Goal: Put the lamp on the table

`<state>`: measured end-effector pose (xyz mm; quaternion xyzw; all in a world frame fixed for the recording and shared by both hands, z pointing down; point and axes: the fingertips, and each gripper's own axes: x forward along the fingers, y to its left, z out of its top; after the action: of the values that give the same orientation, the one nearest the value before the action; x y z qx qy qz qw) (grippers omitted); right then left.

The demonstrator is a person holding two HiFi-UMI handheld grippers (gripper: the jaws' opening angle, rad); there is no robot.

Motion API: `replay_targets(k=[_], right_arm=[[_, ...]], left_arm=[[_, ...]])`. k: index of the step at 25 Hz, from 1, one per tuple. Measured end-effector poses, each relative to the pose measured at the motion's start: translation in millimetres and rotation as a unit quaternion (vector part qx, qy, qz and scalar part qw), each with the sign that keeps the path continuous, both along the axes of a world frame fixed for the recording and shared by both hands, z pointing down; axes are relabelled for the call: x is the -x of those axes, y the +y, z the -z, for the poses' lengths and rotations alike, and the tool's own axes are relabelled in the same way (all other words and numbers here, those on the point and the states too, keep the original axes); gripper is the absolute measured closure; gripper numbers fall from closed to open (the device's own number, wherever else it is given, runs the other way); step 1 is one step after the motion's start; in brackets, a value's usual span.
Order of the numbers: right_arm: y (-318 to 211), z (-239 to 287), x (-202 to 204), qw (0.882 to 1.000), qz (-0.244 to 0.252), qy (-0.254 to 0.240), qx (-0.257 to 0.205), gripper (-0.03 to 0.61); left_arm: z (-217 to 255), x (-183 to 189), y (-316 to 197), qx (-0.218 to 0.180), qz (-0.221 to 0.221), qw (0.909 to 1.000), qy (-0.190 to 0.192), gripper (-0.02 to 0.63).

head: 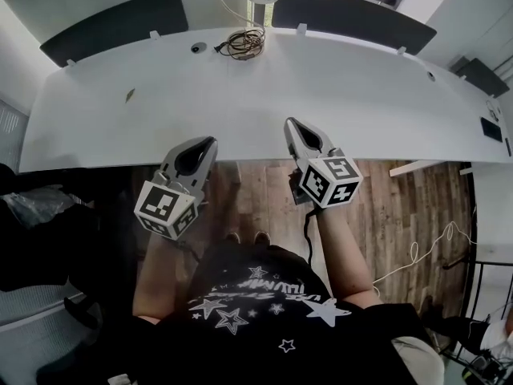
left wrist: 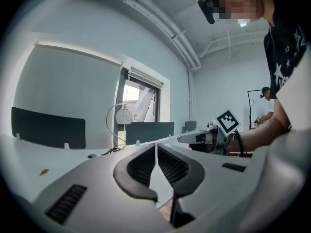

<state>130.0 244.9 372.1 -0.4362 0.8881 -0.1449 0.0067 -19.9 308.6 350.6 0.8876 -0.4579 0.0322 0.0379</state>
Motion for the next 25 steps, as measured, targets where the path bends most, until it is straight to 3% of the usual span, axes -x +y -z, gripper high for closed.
replay_targets(k=[8,14,25], right_arm=[[4.8,5.4,50.6,0.999,0.001,0.033,0.006,0.577],[18.0,2.4,66.1,0.998,-0.003,0.055,0.012,0.577],[74.3,0.2,22.1,0.999,0.013,0.052,0.003,0.577]], left_arm=[[2.3,50.6,0.6,0.006,-0.005,0.9999,0.013,0.592],[-5.8,67.9,9.8,0.021,-0.008,0.9994,0.025,0.592],[-0.3,21.0,60.2,0.0,0.003,0.9999,0.014,0.592]])
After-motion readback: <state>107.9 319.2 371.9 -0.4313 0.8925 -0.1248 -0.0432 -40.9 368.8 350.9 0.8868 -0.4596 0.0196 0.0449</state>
